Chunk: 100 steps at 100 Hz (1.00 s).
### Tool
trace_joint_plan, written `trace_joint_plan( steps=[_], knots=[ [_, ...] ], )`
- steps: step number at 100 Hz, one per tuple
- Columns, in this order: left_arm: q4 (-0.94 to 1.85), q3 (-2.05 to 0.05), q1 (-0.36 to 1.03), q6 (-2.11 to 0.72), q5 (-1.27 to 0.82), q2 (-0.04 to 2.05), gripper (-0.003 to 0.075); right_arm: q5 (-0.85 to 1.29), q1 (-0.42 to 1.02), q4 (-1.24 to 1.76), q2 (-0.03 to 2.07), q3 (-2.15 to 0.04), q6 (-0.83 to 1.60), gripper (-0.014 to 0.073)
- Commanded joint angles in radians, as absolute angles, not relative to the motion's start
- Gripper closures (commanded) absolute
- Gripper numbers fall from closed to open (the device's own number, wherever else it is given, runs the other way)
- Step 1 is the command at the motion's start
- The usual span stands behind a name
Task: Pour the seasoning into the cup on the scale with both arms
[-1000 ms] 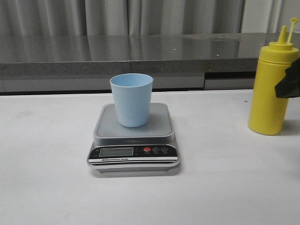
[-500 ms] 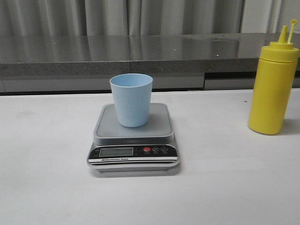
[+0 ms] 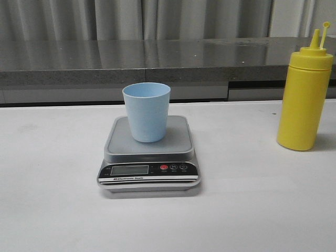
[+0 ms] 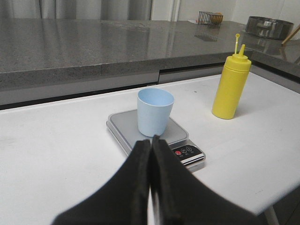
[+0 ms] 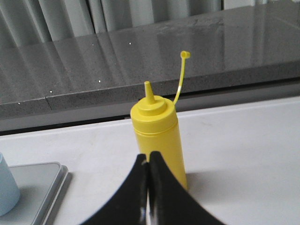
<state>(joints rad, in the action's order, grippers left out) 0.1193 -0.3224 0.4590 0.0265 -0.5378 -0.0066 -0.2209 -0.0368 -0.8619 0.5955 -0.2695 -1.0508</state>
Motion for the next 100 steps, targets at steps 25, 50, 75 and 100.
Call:
trace_joint_plan(
  steps=[25,50,75,100],
  knots=[
    [0.133,-0.347,0.457,0.032,-0.461,-0.02,0.0741,-0.164,-0.04,-0.955,0.414,-0.277,-1.059,0.0661],
    [0.133,-0.347,0.457,0.032,-0.461,-0.02,0.0741,-0.196,-0.04,-0.955,0.361,-0.277,-1.059,0.0661],
    [0.133,-0.347,0.457,0.032,-0.461,-0.02,0.0741,-0.263,-0.039,-1.002,0.339,-0.267,-1.059,0.0661],
    [0.133,-0.347,0.457,0.032,-0.461,-0.02,0.0741,-0.24,-0.038,-0.716,0.23,-0.206,-0.806,0.0661]
  ],
)
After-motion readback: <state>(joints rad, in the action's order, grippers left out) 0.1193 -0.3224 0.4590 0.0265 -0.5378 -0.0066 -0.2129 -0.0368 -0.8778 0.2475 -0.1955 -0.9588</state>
